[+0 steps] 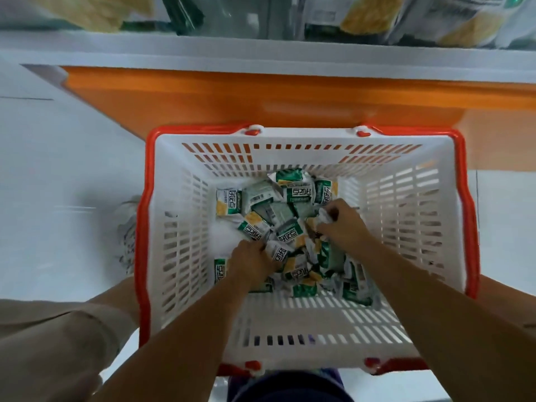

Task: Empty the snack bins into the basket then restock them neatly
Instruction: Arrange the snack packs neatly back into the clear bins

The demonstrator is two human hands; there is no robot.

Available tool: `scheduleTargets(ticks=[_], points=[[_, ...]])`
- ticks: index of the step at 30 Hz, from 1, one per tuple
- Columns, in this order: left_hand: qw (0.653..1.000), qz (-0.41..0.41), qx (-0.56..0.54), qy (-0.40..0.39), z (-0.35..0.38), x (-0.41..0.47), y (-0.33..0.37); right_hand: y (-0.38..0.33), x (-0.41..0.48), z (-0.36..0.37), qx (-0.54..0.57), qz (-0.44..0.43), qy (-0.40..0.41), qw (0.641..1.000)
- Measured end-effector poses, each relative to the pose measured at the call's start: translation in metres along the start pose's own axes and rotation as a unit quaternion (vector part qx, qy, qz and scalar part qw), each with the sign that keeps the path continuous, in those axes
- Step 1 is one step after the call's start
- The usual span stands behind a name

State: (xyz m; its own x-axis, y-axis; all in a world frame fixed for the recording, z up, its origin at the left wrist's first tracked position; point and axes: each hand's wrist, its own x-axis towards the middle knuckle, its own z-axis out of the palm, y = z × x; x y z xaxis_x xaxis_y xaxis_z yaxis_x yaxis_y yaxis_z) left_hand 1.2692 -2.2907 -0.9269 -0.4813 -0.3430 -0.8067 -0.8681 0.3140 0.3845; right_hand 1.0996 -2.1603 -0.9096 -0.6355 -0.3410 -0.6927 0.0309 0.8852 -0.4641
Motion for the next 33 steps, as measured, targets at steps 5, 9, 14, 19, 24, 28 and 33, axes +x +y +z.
scheduleTargets(ticks=[5,9,14,19,24,28,33], points=[[0.956,-0.090,-0.281,0.007,-0.015,-0.008,-0.014,-0.006,0.001,-0.016,0.127,0.061,-0.053,0.989],[0.947,-0.100,-0.304,0.040,-0.037,-0.012,-0.027,-0.020,0.011,0.004,-0.013,0.075,-0.174,0.982],[0.952,-0.100,-0.289,0.032,-0.045,-0.018,-0.029,-0.040,0.010,0.036,-0.005,0.102,-0.162,0.982],[0.934,-0.111,-0.339,0.038,-0.046,-0.026,-0.022,-0.044,-0.003,0.035,-0.004,0.111,-0.191,0.975],[0.912,-0.093,-0.397,0.043,-0.053,-0.039,-0.012,-0.037,-0.037,0.009,0.059,0.055,-0.156,0.984],[0.917,-0.036,-0.393,0.065,-0.069,-0.052,0.014,-0.044,-0.072,-0.032,0.238,0.021,-0.140,0.961],[0.895,0.093,-0.435,0.030,-0.099,-0.099,0.057,-0.074,-0.123,-0.079,0.376,-0.034,-0.208,0.902]])
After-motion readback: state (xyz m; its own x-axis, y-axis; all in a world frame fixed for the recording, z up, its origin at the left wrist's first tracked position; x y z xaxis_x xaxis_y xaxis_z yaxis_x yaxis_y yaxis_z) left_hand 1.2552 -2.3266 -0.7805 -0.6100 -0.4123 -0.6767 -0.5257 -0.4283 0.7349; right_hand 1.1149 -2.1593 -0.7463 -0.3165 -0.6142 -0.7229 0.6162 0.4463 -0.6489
